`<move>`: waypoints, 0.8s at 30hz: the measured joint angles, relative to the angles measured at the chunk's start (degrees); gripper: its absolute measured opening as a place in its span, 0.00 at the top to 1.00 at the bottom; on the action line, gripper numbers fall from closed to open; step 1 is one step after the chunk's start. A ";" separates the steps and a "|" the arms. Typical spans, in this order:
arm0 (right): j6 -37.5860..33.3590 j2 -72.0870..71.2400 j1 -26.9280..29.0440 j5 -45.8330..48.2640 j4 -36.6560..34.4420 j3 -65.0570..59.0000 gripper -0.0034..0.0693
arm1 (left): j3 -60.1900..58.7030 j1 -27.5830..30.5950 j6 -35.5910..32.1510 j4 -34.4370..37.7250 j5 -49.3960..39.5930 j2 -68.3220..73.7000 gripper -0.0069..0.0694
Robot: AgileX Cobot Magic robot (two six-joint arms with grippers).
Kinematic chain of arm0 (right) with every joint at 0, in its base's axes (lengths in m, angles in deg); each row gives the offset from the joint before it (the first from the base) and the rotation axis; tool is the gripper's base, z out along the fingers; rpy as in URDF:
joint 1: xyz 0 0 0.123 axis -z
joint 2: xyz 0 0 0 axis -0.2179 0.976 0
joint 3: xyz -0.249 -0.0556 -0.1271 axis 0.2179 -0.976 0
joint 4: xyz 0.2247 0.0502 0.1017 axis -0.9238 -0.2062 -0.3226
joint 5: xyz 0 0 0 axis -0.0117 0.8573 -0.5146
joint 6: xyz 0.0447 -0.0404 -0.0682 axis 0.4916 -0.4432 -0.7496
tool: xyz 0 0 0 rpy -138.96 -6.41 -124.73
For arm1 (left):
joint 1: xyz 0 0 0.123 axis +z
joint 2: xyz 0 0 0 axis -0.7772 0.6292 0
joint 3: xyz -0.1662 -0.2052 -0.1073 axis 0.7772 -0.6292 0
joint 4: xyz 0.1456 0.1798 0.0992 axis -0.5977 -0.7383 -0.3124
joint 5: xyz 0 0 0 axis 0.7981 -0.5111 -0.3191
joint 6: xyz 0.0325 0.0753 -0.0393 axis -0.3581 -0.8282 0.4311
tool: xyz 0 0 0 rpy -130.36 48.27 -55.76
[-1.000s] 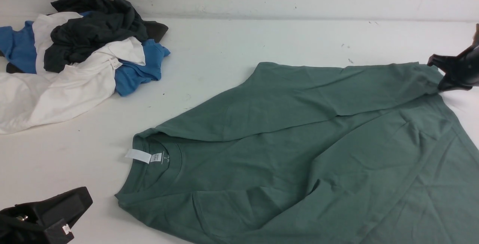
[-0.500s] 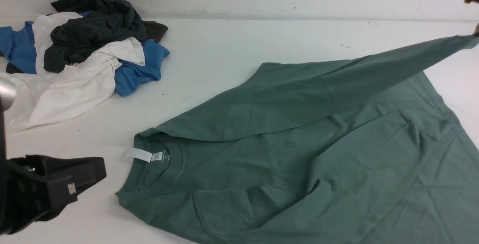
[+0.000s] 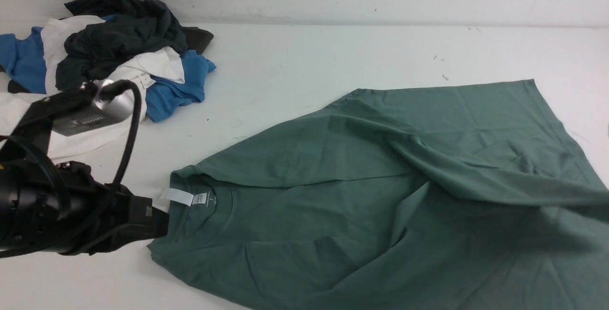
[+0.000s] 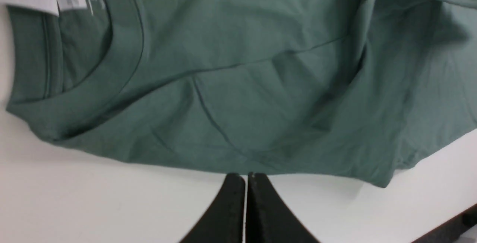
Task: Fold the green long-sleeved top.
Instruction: Drag and drop the cuff with your right arm onto the cuff closest to your right arm, then use both arms simultaneously to clamp the lower edge of the clothing fabric
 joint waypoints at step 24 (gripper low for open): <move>-5.79 -13.25 0.00 4.27 -2.79 -4.07 0.38 | 4.12 -1.18 20.52 -19.43 -9.75 9.11 0.65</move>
